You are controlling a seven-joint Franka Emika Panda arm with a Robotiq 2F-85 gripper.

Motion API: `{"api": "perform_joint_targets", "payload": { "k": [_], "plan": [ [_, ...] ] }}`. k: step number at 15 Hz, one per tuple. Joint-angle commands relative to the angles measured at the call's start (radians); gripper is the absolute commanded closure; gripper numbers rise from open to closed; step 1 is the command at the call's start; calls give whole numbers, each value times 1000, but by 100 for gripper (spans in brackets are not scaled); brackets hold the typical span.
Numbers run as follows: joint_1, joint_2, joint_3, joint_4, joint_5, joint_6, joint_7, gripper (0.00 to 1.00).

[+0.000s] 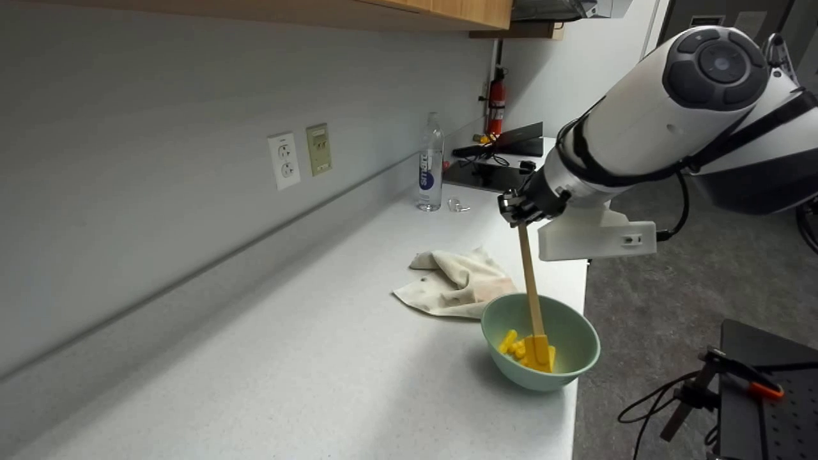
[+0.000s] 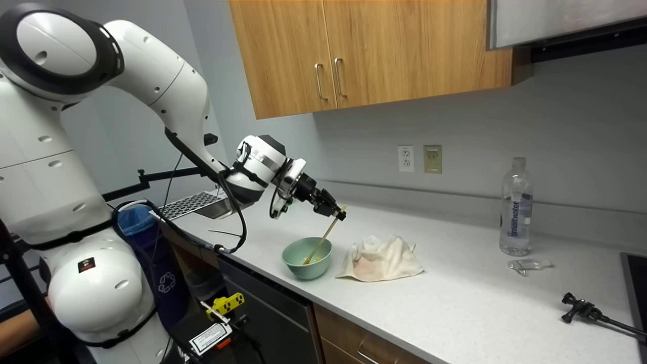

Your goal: Use the wooden spoon to mix in the bowl

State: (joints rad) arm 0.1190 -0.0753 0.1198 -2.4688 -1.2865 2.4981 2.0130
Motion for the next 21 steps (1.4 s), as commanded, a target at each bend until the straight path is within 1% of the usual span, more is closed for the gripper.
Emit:
{"api": "perform_joint_targets", "payload": {
  "k": [1, 6, 11, 14, 21],
  "plan": [
    [-7, 32, -1, 41, -48, -6, 66, 96],
    [-6, 41, -4, 59, -129, -33, 151, 96],
    [-8, 32, -7, 66, -154, -60, 195, 96],
    [-7, 13, -9, 66, -134, -77, 170, 96],
    [4, -80, 6, 72, -124, -141, 146, 96]
  ]
}}
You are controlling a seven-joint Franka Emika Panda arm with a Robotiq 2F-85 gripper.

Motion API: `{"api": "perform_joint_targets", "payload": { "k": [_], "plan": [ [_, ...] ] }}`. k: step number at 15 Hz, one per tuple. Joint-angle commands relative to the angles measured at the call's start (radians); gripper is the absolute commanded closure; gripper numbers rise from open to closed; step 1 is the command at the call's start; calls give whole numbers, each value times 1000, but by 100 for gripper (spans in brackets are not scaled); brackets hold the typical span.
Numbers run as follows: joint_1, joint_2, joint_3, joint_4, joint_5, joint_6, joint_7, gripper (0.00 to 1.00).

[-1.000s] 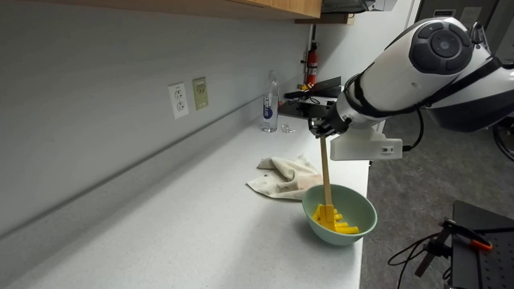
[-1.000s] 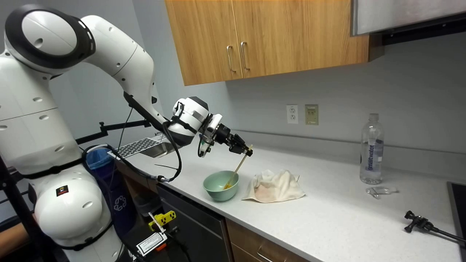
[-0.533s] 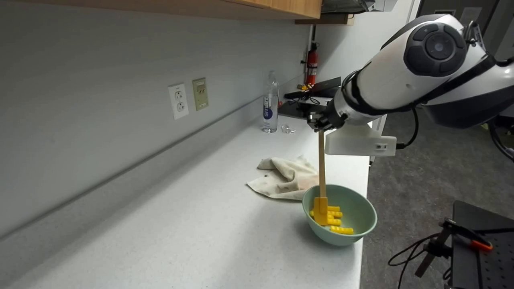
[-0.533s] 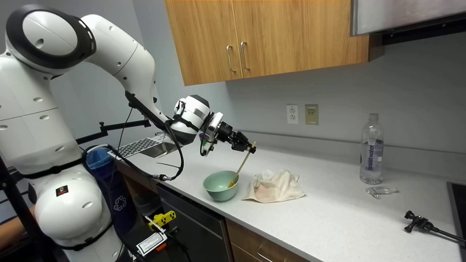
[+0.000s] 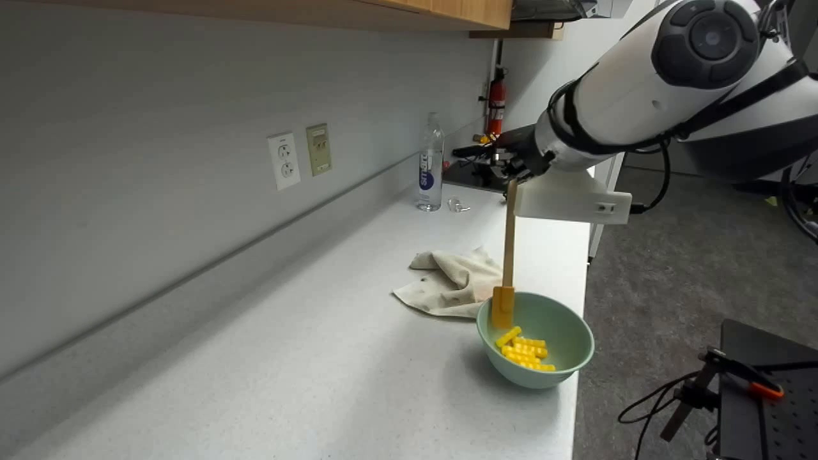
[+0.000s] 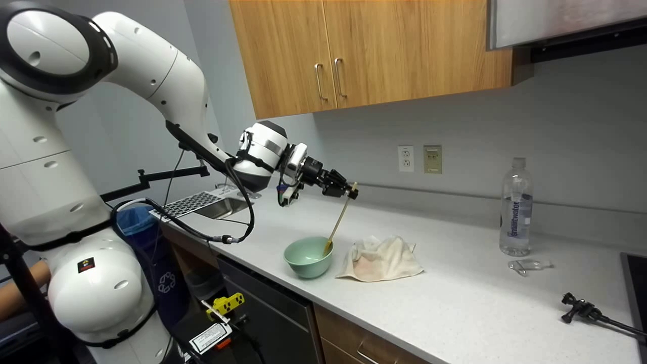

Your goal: Use the wooden spoon to mix in the bowl

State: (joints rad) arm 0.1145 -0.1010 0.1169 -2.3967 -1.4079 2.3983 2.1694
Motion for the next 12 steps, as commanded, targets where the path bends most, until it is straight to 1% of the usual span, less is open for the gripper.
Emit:
{"api": "perform_joint_targets", "payload": {
  "k": [1, 9, 12],
  "plan": [
    [9, -67, 10, 0, 3, -43, -20, 96],
    [27, -197, 12, -3, 94, -19, -145, 96],
    [39, -226, 15, 9, 154, 5, -167, 96]
  ]
}}
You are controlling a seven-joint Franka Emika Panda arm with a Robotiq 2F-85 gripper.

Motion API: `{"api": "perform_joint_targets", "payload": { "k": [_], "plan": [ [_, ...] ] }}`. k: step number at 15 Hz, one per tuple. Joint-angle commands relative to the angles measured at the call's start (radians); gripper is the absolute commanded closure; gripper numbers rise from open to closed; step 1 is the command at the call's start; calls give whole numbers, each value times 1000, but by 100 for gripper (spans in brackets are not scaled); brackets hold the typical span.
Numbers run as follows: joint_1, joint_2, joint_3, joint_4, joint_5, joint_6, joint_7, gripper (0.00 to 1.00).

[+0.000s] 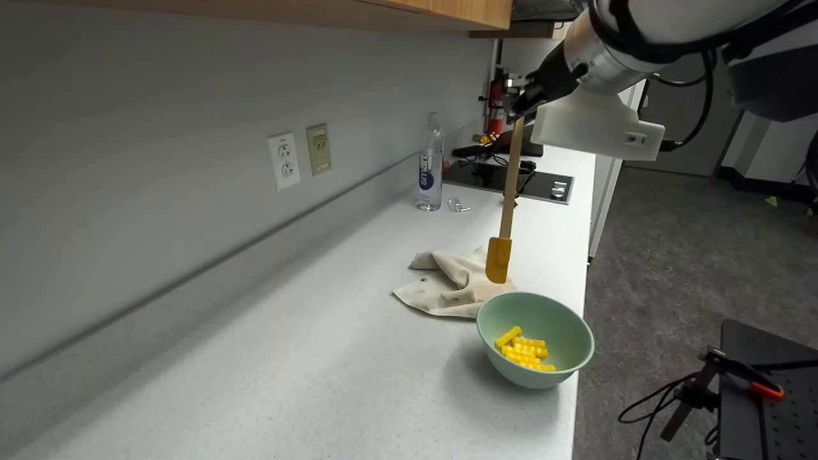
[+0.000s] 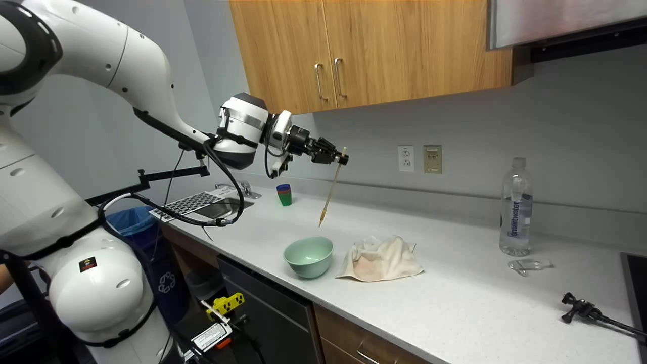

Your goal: Use the wooden spoon to mix in the bowl

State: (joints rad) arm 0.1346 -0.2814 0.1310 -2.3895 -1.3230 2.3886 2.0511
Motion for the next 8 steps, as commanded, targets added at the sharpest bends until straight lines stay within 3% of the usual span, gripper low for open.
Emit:
{"api": "perform_joint_targets", "payload": {
  "k": [1, 8],
  "plan": [
    [23, -49, 1, 4, 87, 26, -53, 96],
    [57, 22, 45, 4, 188, 132, -55, 96]
  ]
}}
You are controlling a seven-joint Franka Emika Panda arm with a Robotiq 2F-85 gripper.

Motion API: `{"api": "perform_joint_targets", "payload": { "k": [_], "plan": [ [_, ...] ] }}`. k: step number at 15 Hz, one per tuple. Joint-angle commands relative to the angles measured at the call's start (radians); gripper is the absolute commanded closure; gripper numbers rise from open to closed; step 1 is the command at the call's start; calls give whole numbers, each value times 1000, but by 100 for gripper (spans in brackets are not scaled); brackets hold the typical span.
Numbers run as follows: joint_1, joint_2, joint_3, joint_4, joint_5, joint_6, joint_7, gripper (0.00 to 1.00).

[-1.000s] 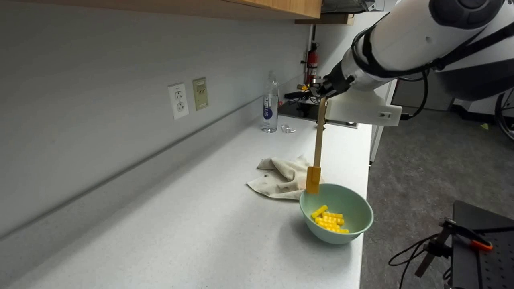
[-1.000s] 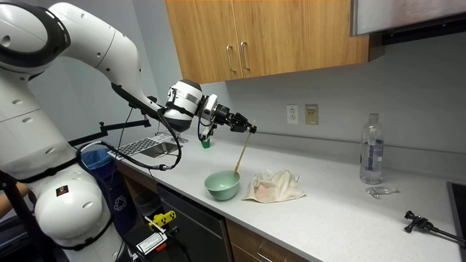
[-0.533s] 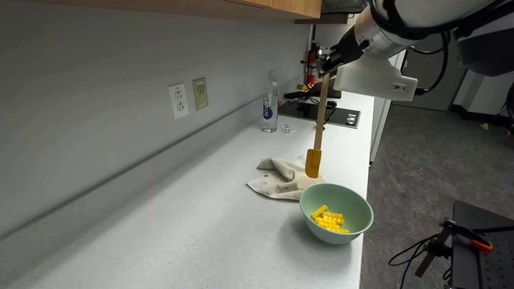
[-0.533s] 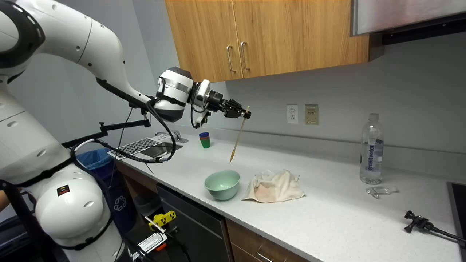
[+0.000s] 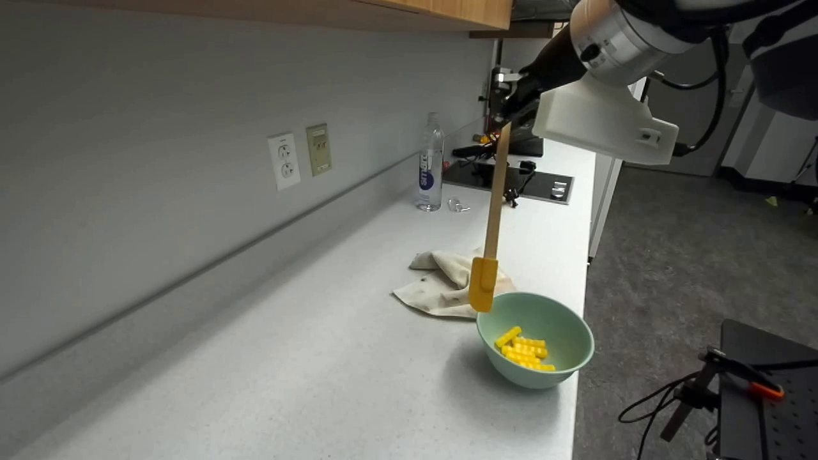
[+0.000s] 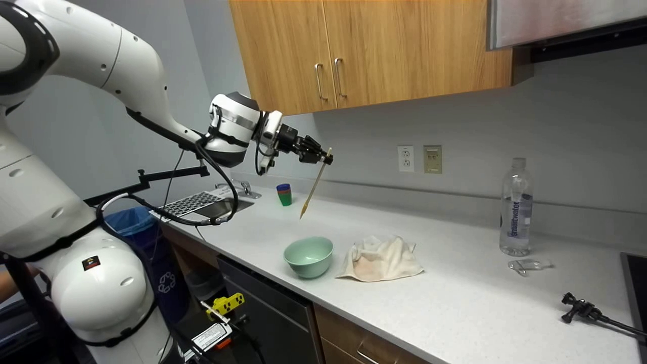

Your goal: Use the wooden spoon to mix in the bowl

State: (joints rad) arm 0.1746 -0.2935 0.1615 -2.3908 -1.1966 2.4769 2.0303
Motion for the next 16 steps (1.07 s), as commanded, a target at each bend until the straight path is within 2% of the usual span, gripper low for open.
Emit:
{"api": "perform_joint_targets", "payload": {
  "k": [1, 7, 11, 16],
  "plan": [
    [22, 54, 28, 8, 71, 53, -33, 96],
    [55, 206, 87, 33, 143, 106, -81, 96],
    [70, 317, 98, 55, 282, 191, -219, 96],
    [60, 410, 119, 94, 427, 184, -383, 96]
  ]
}}
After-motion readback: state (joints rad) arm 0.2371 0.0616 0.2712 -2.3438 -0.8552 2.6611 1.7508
